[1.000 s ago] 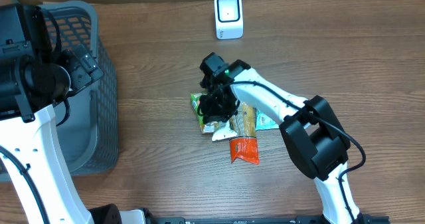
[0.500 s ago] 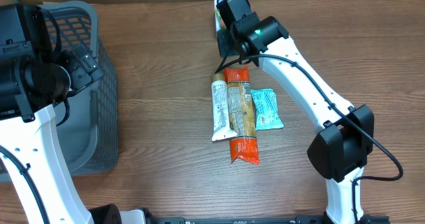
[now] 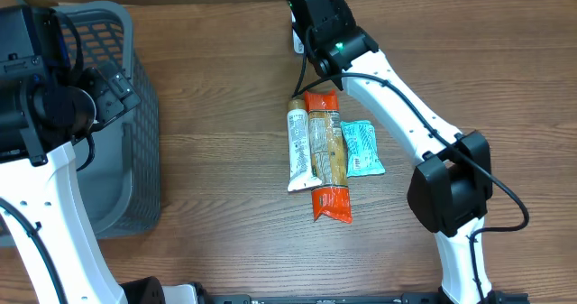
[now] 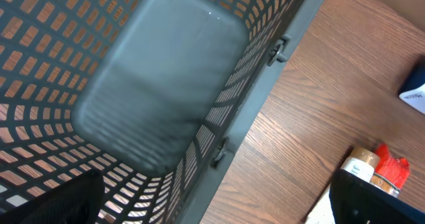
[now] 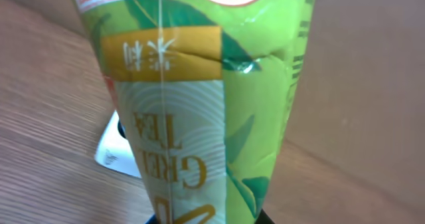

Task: Scan the item barcode
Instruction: 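Hold the green bar up in front of the white scanner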

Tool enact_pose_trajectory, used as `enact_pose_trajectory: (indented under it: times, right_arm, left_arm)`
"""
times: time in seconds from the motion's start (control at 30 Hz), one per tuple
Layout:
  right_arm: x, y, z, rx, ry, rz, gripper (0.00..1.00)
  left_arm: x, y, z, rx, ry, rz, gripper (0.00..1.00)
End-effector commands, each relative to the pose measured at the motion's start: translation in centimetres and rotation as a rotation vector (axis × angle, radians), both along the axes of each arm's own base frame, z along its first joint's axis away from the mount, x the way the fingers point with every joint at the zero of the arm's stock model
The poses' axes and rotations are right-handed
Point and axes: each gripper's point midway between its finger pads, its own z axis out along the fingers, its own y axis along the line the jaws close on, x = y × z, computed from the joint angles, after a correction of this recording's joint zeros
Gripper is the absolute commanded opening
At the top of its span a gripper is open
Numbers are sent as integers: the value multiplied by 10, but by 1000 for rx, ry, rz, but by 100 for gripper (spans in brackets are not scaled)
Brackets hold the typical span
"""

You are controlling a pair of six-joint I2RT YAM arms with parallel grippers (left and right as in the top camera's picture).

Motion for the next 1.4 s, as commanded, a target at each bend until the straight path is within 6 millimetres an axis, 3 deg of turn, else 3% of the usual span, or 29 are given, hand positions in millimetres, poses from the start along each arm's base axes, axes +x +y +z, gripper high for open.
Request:
enact_pose_trajectory:
  times: [0.0,0.13,0.37,0.73,1.37]
  right_arm:
    - [14,-11,27,-149,-84,50,4]
    - [30,-19,25,-303,-115,105,4]
    - [62,-33,-5,-405,-166,45,4]
    - [76,-39,-55,-519,-142,7,4]
    - [73,-43,-55,-540,-143,-36,4]
  left_arm:
    - [-1,4,1,17,4,2,100]
    - [-1,4,1,17,4,2,100]
    - [-1,4,1,17,4,2,99]
    - [-1,4,1,17,4,2,100]
    - [-1,4,1,17,4,2,99]
